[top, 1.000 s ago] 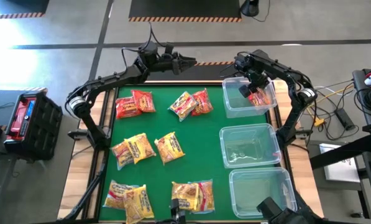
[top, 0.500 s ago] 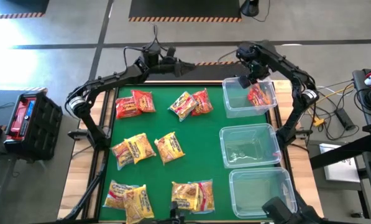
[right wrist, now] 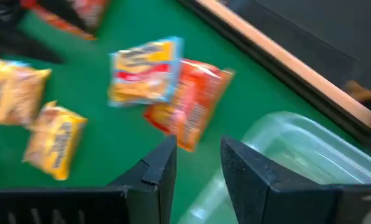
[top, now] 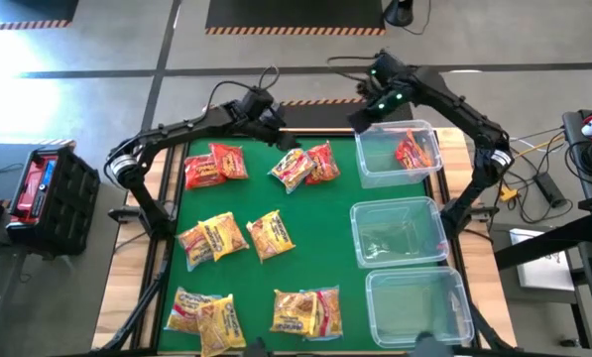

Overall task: Sort Maruchan noodles
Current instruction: Put the top blue noodle pack into the middle transparent bin

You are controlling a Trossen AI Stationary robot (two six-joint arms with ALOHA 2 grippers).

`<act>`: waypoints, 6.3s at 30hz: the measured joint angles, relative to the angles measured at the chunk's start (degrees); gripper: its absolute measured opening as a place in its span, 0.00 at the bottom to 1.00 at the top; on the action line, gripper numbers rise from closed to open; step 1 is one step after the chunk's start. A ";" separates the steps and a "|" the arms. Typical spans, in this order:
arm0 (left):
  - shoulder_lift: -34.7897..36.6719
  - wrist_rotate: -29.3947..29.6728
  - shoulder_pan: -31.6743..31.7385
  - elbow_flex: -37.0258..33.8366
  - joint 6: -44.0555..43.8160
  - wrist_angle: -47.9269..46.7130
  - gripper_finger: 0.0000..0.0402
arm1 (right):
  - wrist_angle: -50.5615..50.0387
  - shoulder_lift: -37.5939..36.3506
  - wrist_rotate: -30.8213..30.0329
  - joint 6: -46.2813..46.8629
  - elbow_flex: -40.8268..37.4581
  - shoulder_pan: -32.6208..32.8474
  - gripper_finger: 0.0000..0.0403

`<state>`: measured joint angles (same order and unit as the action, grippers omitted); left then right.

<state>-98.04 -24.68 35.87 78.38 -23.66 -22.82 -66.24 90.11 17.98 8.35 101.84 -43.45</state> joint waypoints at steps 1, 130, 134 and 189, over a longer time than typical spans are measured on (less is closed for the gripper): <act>0.00 0.12 -0.07 -0.33 0.51 -1.04 0.59 | 0.83 0.15 0.01 0.10 0.00 1.53 0.27; -8.39 18.10 -5.79 -31.37 -31.87 33.78 0.51 | 41.90 12.80 -17.97 19.02 -27.58 17.03 0.46; -8.37 18.67 -6.24 -31.37 -32.27 33.78 0.51 | 42.04 15.28 -17.83 19.04 -25.64 17.03 0.46; -3.18 13.84 -6.07 -31.90 -31.52 35.35 0.51 | 34.75 18.52 -10.07 16.30 -17.86 17.25 0.02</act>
<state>-101.22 -10.85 29.80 46.48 -55.18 12.52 -31.49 108.63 7.91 24.66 83.99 -26.20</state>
